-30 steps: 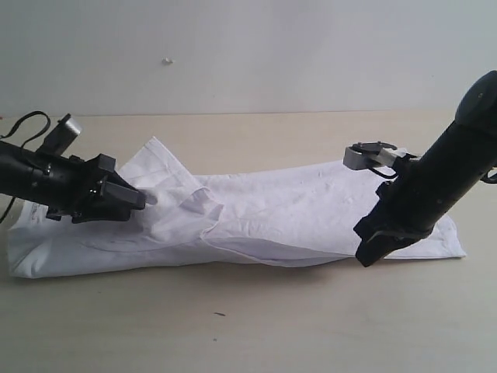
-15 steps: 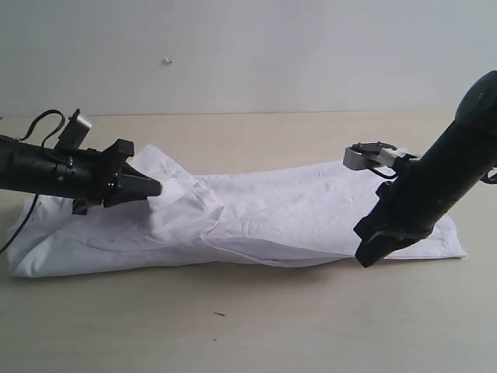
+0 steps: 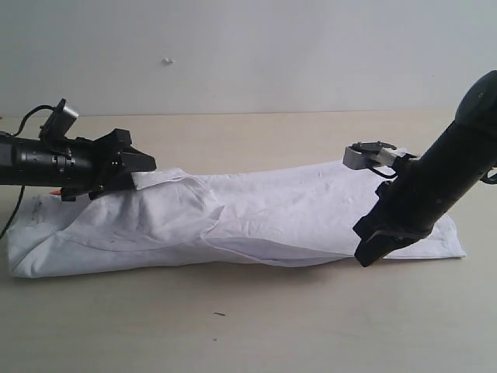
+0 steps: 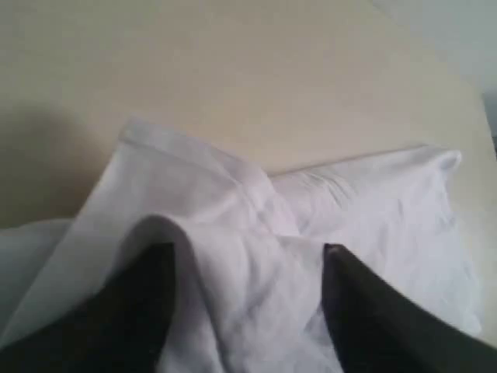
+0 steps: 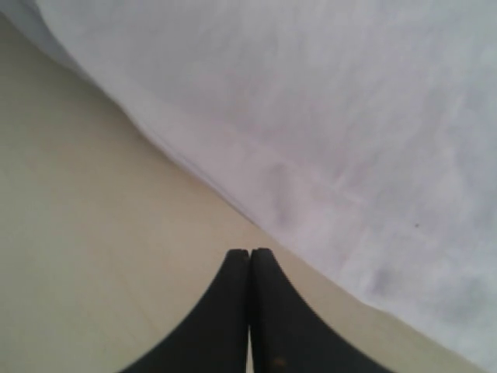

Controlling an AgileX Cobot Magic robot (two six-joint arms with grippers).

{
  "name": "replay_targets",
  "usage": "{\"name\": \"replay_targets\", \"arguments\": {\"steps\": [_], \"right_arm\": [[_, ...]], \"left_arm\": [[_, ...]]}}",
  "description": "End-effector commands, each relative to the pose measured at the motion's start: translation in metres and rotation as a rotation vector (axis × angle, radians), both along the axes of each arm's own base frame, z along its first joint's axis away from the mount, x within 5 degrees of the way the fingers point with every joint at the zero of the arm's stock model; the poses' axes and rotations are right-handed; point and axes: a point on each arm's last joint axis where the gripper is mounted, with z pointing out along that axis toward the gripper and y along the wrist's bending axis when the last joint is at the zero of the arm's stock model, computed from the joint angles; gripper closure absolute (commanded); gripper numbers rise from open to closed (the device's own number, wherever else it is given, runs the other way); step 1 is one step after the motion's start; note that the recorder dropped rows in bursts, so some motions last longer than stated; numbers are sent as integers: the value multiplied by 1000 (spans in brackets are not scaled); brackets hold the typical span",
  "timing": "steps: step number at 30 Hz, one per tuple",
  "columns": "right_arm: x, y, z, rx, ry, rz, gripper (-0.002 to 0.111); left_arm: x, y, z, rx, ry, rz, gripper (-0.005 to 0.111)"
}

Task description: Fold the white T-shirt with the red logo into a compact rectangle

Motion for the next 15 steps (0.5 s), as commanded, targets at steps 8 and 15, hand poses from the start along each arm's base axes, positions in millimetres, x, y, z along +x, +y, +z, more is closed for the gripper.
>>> {"name": "replay_targets", "arguments": {"steps": [8, 15], "right_arm": [[0, 0, 0, 5, 0, 0, 108], [0, 0, 0, 7, 1, 0, 108]], "left_arm": [[2, -1, 0, -16, -2, 29, 48], [3, -10, 11, -134, -42, -67, 47]]}}
